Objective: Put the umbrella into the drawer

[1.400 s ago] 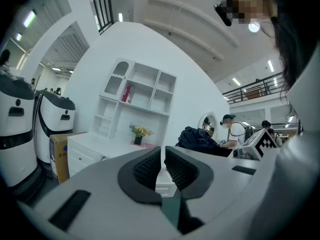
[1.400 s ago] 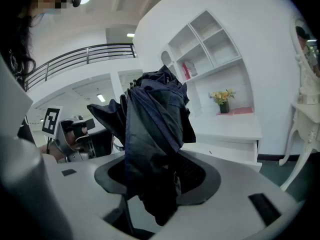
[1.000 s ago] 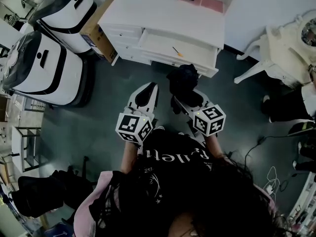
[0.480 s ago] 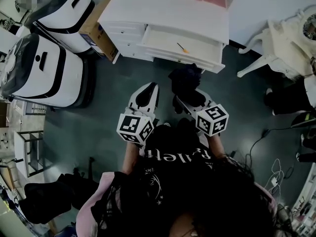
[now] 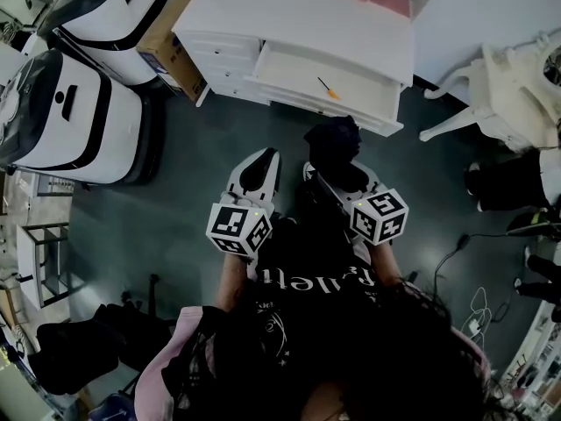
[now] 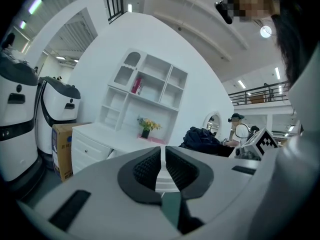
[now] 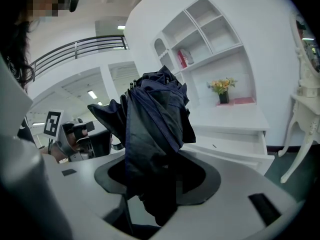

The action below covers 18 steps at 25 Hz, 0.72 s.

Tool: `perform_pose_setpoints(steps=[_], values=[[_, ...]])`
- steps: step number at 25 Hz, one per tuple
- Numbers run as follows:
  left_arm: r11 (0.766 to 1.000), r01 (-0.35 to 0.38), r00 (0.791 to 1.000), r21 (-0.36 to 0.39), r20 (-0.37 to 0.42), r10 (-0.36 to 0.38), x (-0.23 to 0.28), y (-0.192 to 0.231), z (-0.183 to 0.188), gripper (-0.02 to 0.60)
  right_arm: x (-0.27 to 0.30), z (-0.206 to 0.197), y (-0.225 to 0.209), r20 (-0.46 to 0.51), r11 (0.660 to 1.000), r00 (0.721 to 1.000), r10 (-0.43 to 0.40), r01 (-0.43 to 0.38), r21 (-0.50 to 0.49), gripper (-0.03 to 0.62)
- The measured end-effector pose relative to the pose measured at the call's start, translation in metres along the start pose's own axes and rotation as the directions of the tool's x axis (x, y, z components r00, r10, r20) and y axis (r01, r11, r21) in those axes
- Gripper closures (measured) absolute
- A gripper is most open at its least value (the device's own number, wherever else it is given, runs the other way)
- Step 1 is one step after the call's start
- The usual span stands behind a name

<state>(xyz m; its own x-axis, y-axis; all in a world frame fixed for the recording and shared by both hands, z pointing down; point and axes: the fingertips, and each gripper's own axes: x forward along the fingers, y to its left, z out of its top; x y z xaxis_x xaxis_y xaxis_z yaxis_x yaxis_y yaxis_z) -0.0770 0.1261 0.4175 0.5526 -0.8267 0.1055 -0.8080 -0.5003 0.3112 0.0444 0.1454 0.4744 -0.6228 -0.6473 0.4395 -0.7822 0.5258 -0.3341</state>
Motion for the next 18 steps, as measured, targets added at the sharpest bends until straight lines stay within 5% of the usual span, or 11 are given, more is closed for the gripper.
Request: perform_pose_setpoints(steps=[18], values=[[0.992,-0.127,0.992,-0.015,0.025,0.128,0.19,0.058,0.046,0.541,0.111,0.099,-0.168,-0.089,0.994,0.994,0.066,-0.073,-0.084,0.335]])
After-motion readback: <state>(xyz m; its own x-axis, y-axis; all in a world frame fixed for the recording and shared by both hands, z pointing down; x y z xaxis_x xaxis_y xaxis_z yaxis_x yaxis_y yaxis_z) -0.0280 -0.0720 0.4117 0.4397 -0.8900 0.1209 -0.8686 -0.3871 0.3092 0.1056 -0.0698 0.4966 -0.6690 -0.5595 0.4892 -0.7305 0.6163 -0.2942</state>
